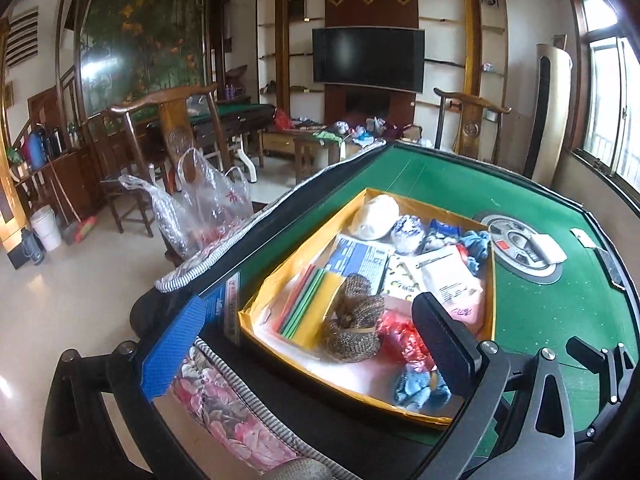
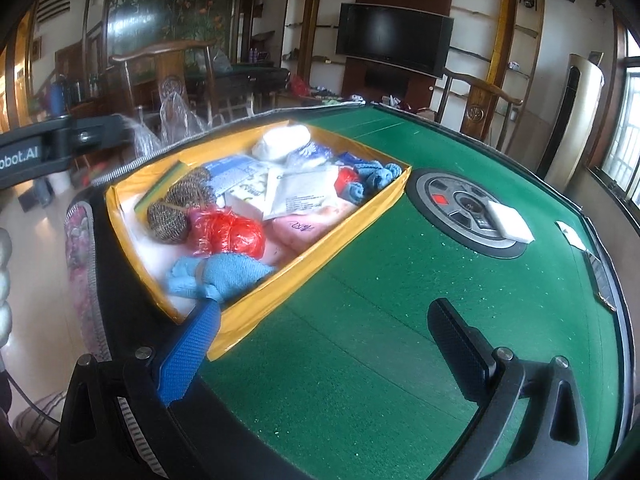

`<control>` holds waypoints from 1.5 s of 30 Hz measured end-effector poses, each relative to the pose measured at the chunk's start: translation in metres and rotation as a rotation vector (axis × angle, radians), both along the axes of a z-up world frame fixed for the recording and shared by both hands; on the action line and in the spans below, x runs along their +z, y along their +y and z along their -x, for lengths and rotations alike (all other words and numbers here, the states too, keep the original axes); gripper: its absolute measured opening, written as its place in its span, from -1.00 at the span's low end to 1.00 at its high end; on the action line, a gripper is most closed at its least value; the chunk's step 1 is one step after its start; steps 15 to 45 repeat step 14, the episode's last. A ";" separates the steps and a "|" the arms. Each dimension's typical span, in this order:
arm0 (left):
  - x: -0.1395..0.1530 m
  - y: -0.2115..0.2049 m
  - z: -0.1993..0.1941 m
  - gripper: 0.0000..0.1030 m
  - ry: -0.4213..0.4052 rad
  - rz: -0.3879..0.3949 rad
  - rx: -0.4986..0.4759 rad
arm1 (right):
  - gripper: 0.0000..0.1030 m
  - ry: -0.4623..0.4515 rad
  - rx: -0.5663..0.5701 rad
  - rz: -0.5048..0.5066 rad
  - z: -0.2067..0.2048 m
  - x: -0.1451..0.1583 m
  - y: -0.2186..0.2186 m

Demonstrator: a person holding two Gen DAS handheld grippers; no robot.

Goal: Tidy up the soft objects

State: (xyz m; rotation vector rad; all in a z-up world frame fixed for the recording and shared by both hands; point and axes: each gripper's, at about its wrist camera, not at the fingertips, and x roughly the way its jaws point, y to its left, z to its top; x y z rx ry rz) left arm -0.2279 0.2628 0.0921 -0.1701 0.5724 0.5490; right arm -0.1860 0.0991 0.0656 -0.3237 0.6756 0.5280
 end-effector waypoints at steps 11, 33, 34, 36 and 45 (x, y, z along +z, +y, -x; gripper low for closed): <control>-0.009 0.006 -0.008 1.00 0.034 0.007 0.020 | 0.98 0.036 0.008 0.026 -0.005 0.004 0.012; -0.009 0.005 -0.010 1.00 0.046 -0.002 0.030 | 0.98 0.039 0.011 0.026 -0.005 0.003 0.013; -0.009 0.005 -0.010 1.00 0.046 -0.002 0.030 | 0.98 0.039 0.011 0.026 -0.005 0.003 0.013; -0.009 0.005 -0.010 1.00 0.046 -0.002 0.030 | 0.98 0.039 0.011 0.026 -0.005 0.003 0.013; -0.009 0.005 -0.010 1.00 0.046 -0.002 0.030 | 0.98 0.039 0.011 0.026 -0.005 0.003 0.013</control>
